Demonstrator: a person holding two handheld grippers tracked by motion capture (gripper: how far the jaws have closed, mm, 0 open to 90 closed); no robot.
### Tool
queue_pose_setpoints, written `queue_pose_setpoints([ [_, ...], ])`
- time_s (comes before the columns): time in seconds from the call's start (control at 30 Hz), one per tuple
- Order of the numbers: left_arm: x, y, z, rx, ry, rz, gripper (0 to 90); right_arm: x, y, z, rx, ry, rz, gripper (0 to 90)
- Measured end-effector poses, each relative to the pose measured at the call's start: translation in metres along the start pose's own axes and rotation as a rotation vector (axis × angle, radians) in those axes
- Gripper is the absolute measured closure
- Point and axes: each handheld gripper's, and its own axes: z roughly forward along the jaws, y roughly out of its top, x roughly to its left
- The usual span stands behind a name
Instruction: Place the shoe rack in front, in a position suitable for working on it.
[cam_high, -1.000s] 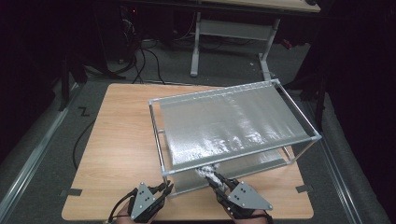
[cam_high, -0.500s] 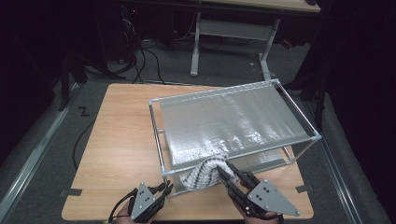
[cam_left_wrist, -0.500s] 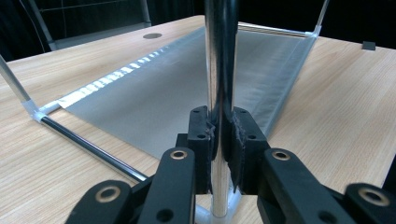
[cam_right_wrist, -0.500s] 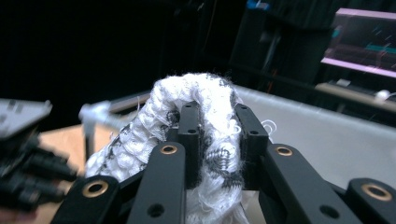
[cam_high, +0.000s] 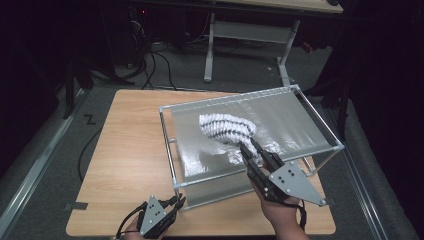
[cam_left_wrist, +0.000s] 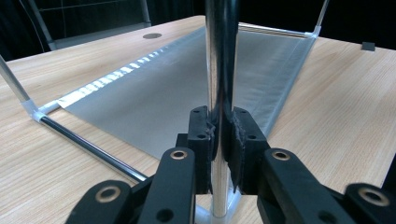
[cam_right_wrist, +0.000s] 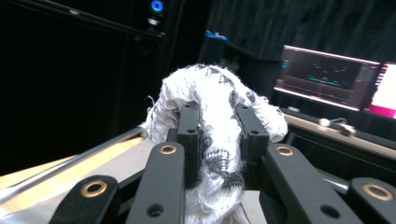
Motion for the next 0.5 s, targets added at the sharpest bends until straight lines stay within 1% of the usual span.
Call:
queue_pose_setpoints([
  [0.07,0.000,0.000,0.000,0.000,0.000,0.000,79.8,0.001,-0.004,0.010,0.029,-0.018,-0.006,75.4],
  [0.1,0.000,0.000,0.000,0.000,0.000,0.000,79.8,0.003,-0.009,0.016,0.056,-0.015,-0.010,75.2],
  [0.2,0.000,0.000,0.000,0.001,0.000,0.001,79.8,0.011,-0.024,0.025,0.111,0.001,-0.019,74.6],
  [0.33,0.000,0.000,0.000,0.000,0.001,0.002,79.8,0.020,-0.038,0.026,0.150,0.027,-0.009,73.1],
  [0.5,0.000,0.000,0.000,0.001,0.002,0.002,79.8,0.030,-0.048,0.022,0.176,0.071,0.014,70.2],
])
